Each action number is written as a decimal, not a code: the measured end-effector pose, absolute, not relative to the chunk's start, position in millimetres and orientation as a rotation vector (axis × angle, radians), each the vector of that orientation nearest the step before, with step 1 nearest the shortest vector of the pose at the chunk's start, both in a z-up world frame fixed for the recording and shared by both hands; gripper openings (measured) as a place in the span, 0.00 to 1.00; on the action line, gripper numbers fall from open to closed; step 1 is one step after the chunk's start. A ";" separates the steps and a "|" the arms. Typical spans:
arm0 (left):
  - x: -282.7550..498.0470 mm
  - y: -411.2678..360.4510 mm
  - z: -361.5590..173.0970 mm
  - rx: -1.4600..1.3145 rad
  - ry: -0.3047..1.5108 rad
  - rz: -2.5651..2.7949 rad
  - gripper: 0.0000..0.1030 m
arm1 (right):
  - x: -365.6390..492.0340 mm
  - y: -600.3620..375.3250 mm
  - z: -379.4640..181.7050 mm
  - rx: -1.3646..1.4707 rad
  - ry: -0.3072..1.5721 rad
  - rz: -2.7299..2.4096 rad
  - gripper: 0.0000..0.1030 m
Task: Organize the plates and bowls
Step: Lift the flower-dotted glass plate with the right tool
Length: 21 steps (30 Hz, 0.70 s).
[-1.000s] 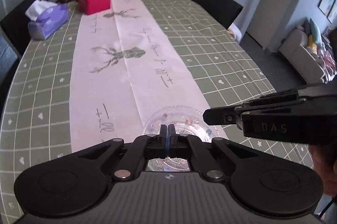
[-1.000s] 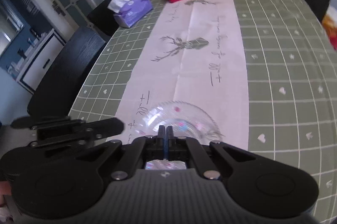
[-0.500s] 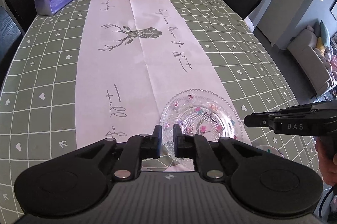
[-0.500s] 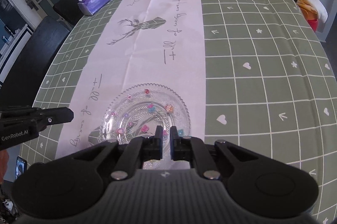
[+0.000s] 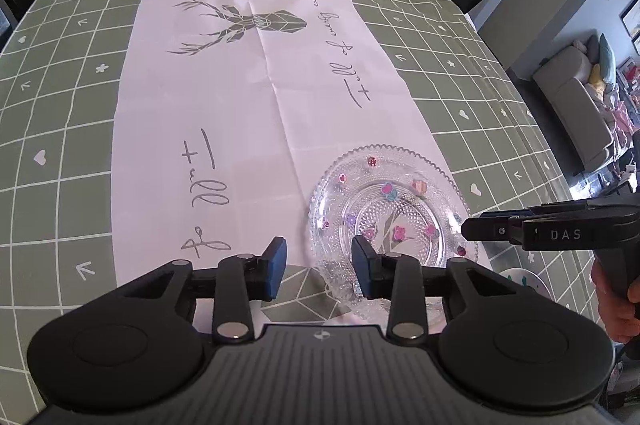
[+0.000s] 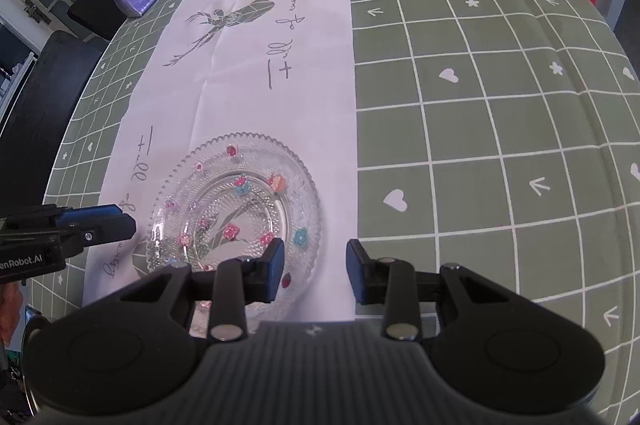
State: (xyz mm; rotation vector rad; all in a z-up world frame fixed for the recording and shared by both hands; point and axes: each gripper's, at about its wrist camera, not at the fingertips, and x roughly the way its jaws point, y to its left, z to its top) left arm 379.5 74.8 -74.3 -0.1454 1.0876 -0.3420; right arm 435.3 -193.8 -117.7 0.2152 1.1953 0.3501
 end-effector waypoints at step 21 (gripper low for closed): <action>410.9 81.4 -99.1 -0.209 1.200 -0.466 0.45 | 442.2 -188.9 -128.0 0.254 1.217 0.438 0.24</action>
